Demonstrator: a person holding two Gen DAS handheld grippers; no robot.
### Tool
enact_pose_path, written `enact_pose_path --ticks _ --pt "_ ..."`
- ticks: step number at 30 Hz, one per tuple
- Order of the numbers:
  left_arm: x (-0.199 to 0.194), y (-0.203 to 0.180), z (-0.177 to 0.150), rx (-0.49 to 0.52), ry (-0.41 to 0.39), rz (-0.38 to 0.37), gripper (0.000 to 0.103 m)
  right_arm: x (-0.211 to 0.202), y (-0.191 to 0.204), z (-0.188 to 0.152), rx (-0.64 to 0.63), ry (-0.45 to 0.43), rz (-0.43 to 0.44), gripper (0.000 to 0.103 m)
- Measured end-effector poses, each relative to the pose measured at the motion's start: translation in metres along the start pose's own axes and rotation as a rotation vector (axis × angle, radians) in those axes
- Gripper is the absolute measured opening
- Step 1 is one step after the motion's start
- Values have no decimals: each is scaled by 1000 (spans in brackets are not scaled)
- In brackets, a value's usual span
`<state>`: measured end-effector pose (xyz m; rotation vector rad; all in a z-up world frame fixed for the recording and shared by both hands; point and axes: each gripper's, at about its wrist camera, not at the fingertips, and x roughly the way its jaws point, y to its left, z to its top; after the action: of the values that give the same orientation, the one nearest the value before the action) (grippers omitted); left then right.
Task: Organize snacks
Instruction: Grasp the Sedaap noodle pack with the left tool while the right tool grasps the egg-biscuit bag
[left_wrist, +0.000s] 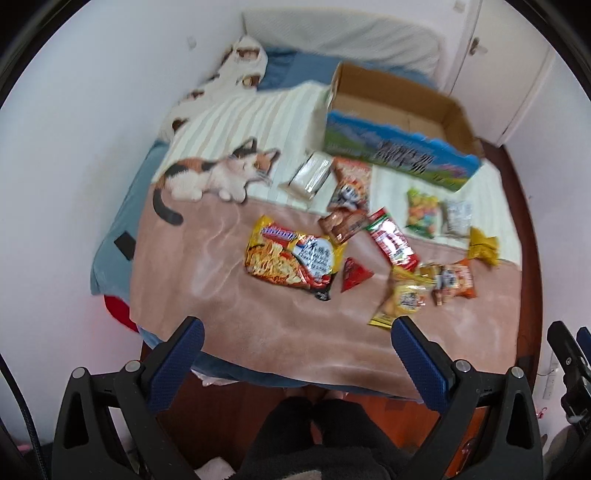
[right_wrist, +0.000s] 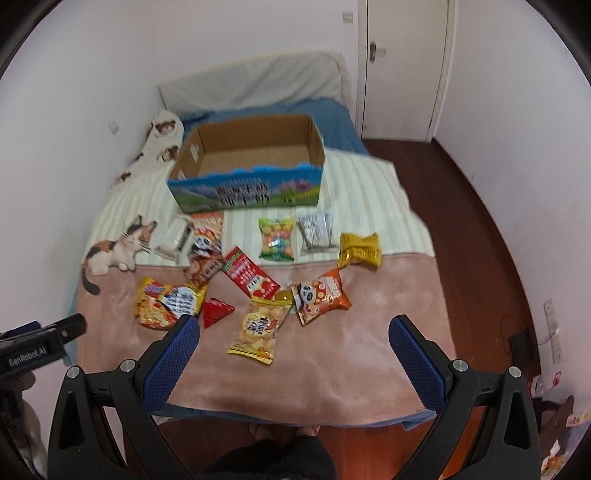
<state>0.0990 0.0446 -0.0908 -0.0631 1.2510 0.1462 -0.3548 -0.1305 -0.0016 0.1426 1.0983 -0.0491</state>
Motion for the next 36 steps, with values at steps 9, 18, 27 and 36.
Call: enact_pose_path --ticks 9,18,27,36 --pt "102 19 24 -111 217 -5 103 170 2 3 59 293 86 103" --pt "224 64 53 -534 495 -231 103 286 36 -13 86 468 11 103" --pt "317 72 56 -749 712 -322 103 336 56 -16 193 582 3 103" --pt "326 84 55 -917 667 -316 103 362 63 -31 239 643 -22 103"
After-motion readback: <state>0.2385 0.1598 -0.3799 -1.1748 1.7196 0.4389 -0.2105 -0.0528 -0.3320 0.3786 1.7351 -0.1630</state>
